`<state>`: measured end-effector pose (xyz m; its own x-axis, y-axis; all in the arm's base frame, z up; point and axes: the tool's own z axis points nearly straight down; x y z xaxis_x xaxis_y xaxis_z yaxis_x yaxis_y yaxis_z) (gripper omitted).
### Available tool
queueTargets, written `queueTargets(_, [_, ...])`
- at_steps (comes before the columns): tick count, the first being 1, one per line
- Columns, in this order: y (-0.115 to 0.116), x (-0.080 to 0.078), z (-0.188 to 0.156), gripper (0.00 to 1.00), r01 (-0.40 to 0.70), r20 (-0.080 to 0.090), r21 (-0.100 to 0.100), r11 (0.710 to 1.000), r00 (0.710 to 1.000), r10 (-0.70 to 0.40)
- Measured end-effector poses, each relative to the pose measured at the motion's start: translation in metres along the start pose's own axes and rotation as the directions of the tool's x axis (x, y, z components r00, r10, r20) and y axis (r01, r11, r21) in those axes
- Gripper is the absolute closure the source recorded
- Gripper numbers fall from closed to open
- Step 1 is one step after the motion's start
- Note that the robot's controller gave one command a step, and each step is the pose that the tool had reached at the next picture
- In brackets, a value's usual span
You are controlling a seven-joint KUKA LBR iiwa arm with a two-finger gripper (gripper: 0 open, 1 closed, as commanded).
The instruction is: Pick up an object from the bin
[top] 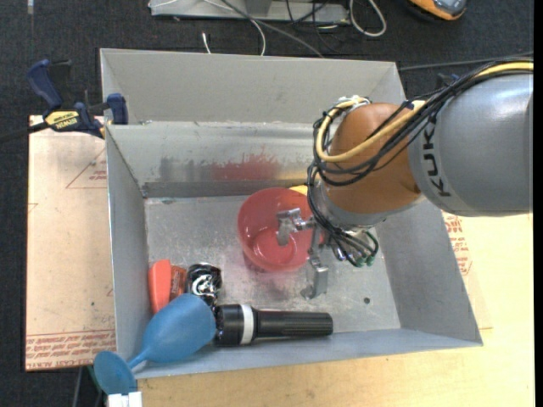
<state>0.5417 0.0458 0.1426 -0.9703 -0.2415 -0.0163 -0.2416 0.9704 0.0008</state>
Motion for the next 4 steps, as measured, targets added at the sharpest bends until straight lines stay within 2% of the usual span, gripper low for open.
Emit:
queueTargets(1, [0.032, 0.019, 0.065, 1.0, 0.189, 0.017, 0.005, 0.982, 0.982, -0.189])
queueTargets(2, [0.032, 0.019, 0.065, 1.0, 0.188, 0.017, 0.005, 0.982, 0.982, -0.188])
queueTargets(3, [0.043, 0.013, 0.063, 1.0, 0.186, 0.03, 0.009, 0.983, 0.982, -0.186])
queueTargets(4, [0.047, 0.01, 0.064, 1.0, 0.19, 0.031, 0.01, 0.982, 0.981, -0.191])
